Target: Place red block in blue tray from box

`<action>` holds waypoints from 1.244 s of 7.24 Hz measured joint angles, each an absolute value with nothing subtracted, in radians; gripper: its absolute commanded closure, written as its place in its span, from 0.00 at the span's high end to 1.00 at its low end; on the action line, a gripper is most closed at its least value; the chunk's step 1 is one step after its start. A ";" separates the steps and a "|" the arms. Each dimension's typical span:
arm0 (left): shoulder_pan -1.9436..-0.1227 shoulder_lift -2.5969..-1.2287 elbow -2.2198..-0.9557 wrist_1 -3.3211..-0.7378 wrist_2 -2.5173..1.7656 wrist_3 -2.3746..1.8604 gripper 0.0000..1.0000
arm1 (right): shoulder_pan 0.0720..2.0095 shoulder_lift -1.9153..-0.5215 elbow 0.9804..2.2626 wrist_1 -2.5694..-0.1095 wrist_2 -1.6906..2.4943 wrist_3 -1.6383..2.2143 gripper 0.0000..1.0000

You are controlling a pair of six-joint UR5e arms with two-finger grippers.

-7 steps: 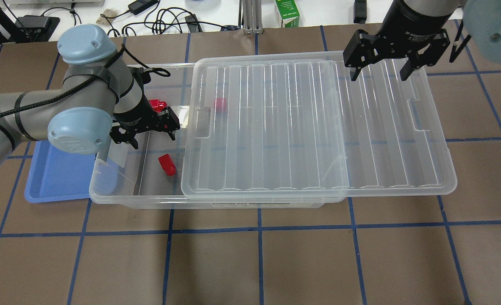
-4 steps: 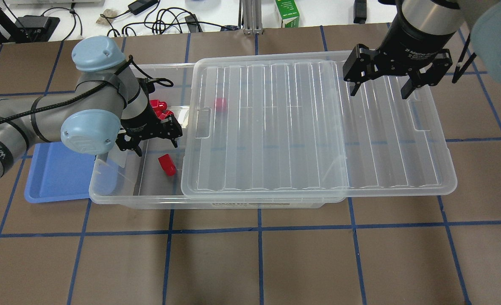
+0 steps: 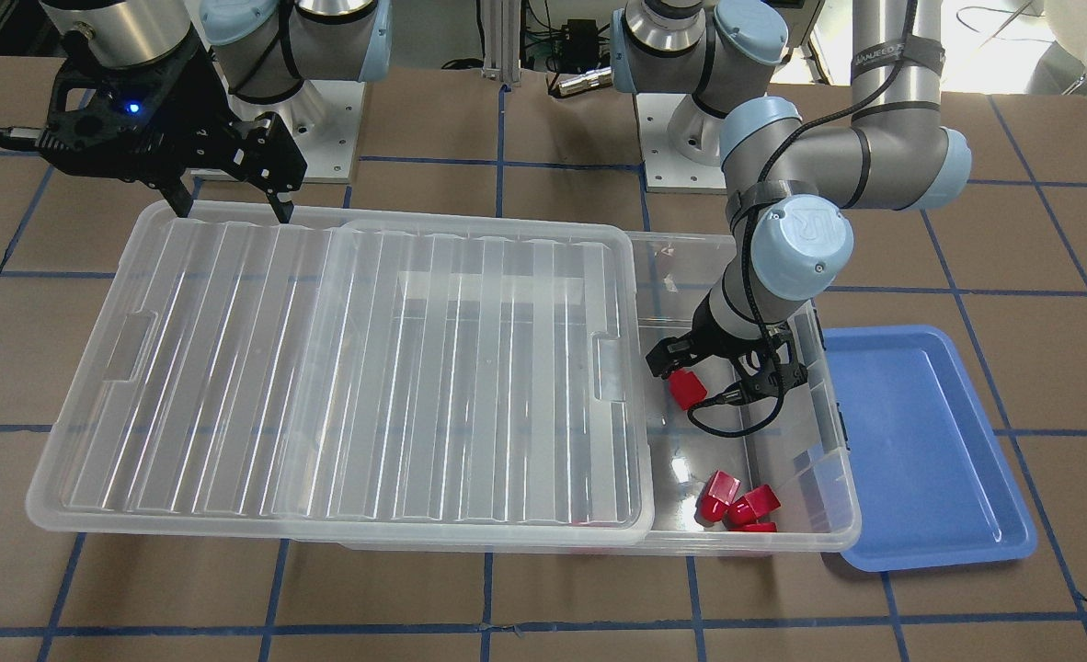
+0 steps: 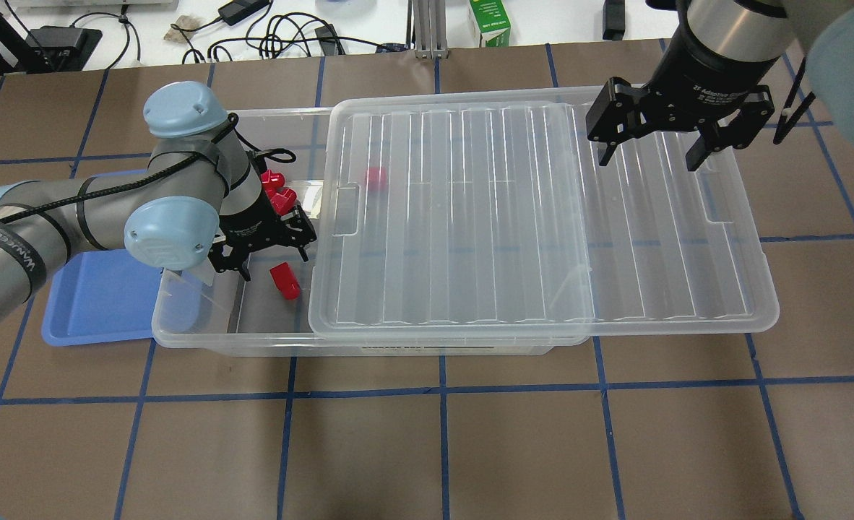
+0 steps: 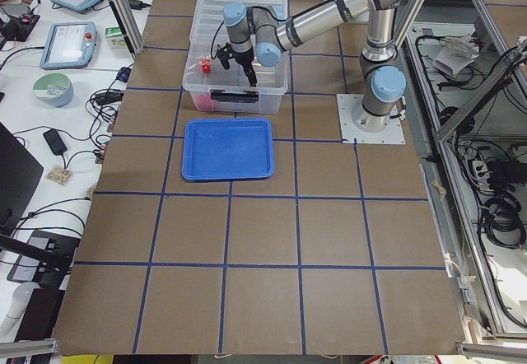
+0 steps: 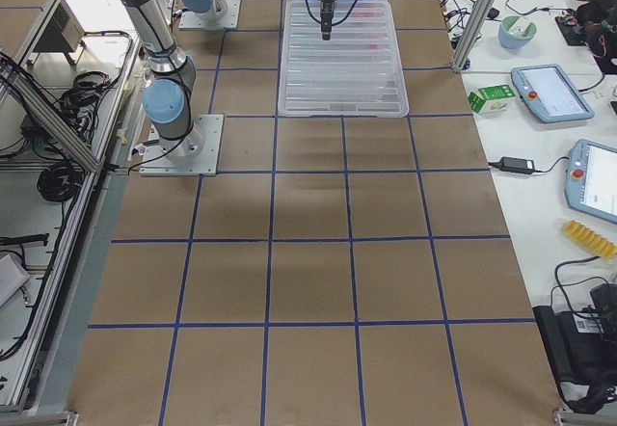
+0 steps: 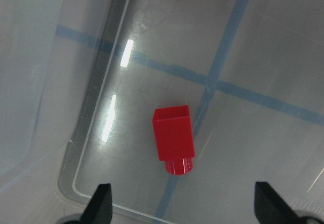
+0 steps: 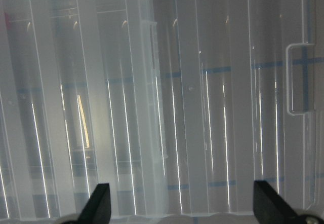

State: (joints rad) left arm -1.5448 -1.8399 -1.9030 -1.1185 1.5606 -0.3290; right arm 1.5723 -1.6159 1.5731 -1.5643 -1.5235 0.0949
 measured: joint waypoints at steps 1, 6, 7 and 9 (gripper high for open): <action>-1.545 -1.856 -1.907 -1.097 1.561 -0.329 1.00 | 1.572 -1.616 1.573 -1.564 -1.524 0.095 1.00; -1.545 -1.903 -1.985 -0.971 1.571 -0.325 0.59 | 1.572 -1.616 1.575 -1.563 -1.524 0.096 1.00; -1.545 -1.911 -1.988 -0.952 1.572 -0.325 0.38 | 1.572 -1.616 1.575 -1.562 -1.524 0.096 1.00; -1.545 -1.916 -1.989 -0.940 1.572 -0.323 0.05 | 1.572 -1.616 1.575 -1.560 -1.524 0.095 1.00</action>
State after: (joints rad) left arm -1.5448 -1.9157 -1.9890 -0.9400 1.5723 -0.3226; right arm 1.5723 -1.6158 1.5750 -1.5603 -1.5237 0.0952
